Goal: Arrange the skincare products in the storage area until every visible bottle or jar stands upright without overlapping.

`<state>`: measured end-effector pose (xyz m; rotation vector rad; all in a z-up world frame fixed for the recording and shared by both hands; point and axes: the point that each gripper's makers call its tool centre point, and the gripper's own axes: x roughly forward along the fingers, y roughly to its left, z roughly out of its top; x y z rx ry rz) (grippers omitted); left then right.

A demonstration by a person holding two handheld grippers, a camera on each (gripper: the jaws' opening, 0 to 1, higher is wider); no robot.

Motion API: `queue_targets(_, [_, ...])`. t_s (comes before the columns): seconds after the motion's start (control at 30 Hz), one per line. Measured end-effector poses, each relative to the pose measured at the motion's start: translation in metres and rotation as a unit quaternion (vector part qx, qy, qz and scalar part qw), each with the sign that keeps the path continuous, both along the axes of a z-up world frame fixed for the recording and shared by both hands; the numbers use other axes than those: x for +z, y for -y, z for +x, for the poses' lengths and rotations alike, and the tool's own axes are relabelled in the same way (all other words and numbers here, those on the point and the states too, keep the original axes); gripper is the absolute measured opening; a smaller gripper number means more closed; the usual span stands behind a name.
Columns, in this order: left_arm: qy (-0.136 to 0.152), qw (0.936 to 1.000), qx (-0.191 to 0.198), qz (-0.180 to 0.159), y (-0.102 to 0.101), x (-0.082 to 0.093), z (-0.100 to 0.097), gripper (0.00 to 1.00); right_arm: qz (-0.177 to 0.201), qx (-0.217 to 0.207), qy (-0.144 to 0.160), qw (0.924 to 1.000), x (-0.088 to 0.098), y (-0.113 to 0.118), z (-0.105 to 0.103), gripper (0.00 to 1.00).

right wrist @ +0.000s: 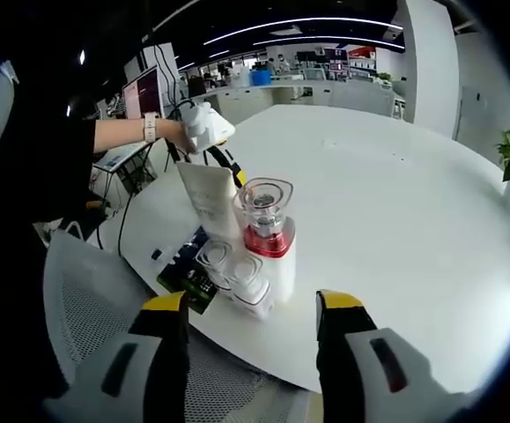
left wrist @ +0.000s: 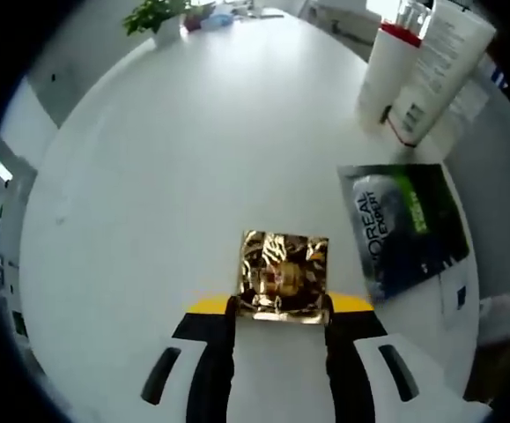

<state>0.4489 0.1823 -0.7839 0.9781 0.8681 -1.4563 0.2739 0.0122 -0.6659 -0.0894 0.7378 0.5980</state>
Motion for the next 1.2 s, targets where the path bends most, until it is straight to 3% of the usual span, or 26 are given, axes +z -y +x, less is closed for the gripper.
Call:
queue_targets(0.93, [0.001, 0.9998, 0.013, 0.012, -0.015, 0.012, -0.018, 0.37, -0.001, 0.005, 0.008, 1.0000, 0.004, -0.002, -0.003, 0.59])
queue_targets(1.2, [0.001, 0.9996, 0.022, 0.018, -0.024, 0.012, -0.015, 0.37, -0.001, 0.009, 0.018, 0.9998, 0.011, -0.003, -0.004, 0.60])
